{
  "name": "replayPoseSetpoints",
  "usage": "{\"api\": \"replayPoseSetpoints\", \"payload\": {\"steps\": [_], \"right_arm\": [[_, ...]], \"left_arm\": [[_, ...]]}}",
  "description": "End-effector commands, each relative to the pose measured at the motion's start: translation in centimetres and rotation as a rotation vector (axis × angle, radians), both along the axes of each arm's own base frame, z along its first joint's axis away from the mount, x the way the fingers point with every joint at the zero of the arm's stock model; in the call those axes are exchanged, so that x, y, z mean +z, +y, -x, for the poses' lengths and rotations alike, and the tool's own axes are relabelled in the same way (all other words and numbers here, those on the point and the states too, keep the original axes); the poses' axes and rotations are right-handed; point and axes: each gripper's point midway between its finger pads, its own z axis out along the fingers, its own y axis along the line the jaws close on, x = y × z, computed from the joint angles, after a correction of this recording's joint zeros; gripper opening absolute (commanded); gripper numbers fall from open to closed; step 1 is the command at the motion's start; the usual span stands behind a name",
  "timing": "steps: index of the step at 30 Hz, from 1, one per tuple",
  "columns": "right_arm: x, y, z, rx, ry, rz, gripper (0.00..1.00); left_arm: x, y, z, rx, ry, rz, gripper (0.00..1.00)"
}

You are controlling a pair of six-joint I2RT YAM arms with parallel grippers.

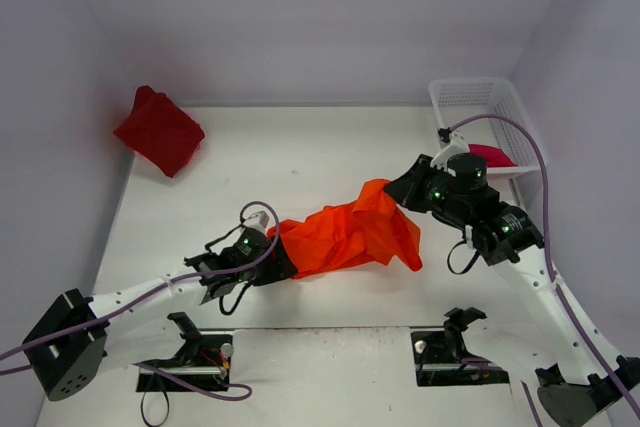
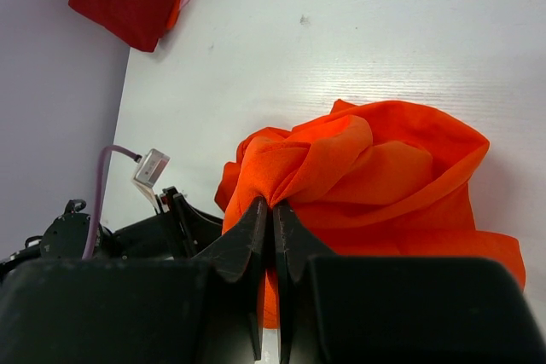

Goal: Fold and stack the t-shirts
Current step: Flatten out the tshirt

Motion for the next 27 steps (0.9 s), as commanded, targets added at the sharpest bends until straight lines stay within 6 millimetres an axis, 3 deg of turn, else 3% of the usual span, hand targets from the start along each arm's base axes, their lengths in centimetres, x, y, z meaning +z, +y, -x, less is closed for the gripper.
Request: {"api": "replayPoseSetpoints", "payload": {"steps": [1, 13, 27], "right_arm": [[1.7, 0.2, -0.6, -0.009, -0.067, -0.038, 0.00], [1.8, 0.2, -0.6, -0.009, -0.068, -0.039, 0.00], [1.5, 0.1, -0.5, -0.011, -0.064, -0.036, 0.00]], "left_arm": [[2.5, -0.8, -1.6, 0.004, -0.081, 0.018, 0.47], [1.4, -1.4, -2.5, 0.014, -0.079, 0.005, 0.45], [2.4, -2.1, -3.3, 0.024, -0.116, -0.004, 0.36]]}}
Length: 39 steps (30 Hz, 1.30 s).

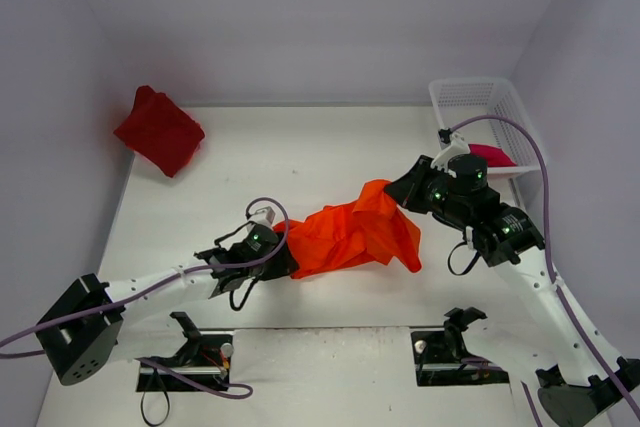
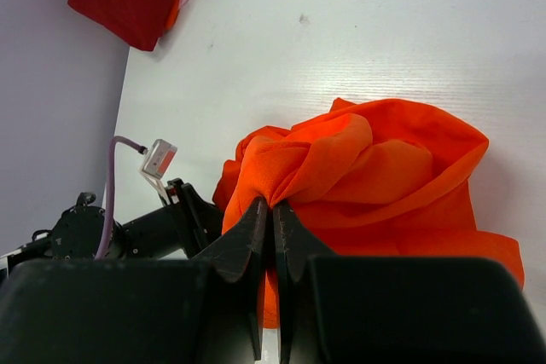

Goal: Fold and stack the t-shirts
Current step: Flatten out the tshirt

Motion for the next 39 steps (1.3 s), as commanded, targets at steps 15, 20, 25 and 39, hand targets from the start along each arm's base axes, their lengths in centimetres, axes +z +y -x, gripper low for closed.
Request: {"api": "replayPoseSetpoints", "payload": {"steps": [15, 20, 25, 39], "right_arm": [[1.4, 0.2, -0.5, -0.009, -0.063, -0.034, 0.00], [1.4, 0.1, -0.5, -0.011, -0.064, -0.035, 0.00], [1.5, 0.2, -0.5, -0.008, -0.067, -0.034, 0.00], [1.3, 0.2, -0.9, -0.010, -0.061, -0.023, 0.00]], "left_arm": [[3.6, -0.6, -0.7, -0.001, -0.085, 0.024, 0.36], [3.8, -0.3, -0.2, -0.005, -0.080, 0.018, 0.36], [3.8, -0.2, -0.3, 0.007, -0.091, 0.028, 0.35], [3.1, -2.1, -1.1, -0.018, -0.080, 0.039, 0.33]]}}
